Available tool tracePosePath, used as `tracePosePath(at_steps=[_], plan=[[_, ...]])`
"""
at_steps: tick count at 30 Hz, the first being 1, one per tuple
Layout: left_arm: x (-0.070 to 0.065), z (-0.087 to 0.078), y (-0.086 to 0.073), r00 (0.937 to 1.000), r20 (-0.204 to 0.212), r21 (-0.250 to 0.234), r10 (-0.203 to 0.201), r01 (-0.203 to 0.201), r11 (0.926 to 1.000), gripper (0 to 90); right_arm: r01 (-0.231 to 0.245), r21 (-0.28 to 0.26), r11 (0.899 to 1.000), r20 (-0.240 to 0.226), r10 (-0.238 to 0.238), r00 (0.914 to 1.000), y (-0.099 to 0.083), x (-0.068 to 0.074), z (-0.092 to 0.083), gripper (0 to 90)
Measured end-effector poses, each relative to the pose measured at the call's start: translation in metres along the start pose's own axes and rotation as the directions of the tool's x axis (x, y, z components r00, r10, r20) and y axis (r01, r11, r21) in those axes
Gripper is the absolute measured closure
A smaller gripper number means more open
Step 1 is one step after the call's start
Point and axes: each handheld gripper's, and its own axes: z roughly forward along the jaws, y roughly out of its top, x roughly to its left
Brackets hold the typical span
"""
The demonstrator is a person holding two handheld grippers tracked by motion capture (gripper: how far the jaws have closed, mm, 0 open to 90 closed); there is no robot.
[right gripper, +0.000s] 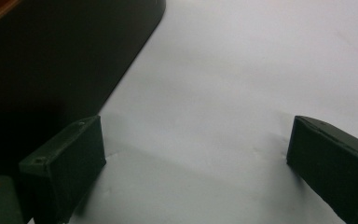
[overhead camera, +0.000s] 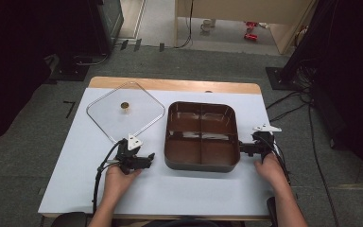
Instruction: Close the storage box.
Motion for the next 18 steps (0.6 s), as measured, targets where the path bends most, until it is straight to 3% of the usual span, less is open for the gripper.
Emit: tracePosePath(at_steps=[11, 18], plan=[[-0.0013, -0.0001, 0.0005, 0.9998, -0.013, 0.006, -0.014, 0.014, 0.9999, 16.2, 0.0, -0.001, 1.0, 0.0, 0.0, 1.0, 0.0, -0.0001, 0.0, 3.6], [-0.0031, -0.0021, 0.0, 0.9998, -0.011, 0.002, -0.017, 0.017, 0.9998, 21.3, 0.0, 0.0, 1.0, 0.0, 0.0, 1.0, 0.0, 0.0, 0.0, 3.6]])
